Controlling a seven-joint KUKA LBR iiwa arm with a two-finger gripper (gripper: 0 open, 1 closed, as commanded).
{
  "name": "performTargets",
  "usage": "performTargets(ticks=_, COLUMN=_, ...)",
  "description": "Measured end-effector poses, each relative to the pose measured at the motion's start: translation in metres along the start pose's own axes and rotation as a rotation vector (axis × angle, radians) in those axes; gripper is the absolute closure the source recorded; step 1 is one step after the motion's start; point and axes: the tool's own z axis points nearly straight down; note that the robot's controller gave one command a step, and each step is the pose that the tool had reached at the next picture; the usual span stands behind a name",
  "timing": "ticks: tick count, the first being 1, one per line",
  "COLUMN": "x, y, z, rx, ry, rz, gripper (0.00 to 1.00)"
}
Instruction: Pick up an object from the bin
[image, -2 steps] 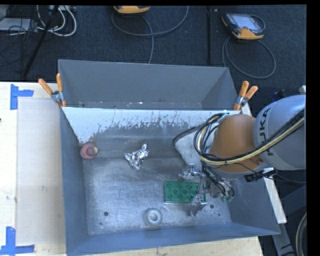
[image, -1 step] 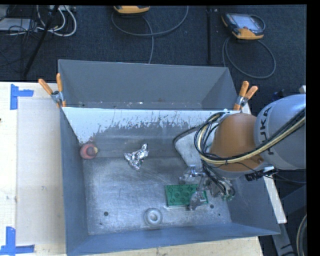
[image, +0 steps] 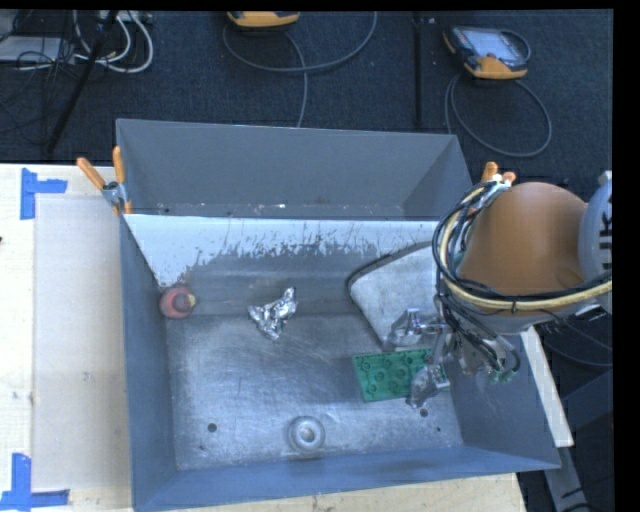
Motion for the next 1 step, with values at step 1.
performTargets(ticks=1, x=-0.0513, y=-0.0346, z=-0.0662, rx=0.0, ry=0.0, rz=-0.352, gripper=1.0)
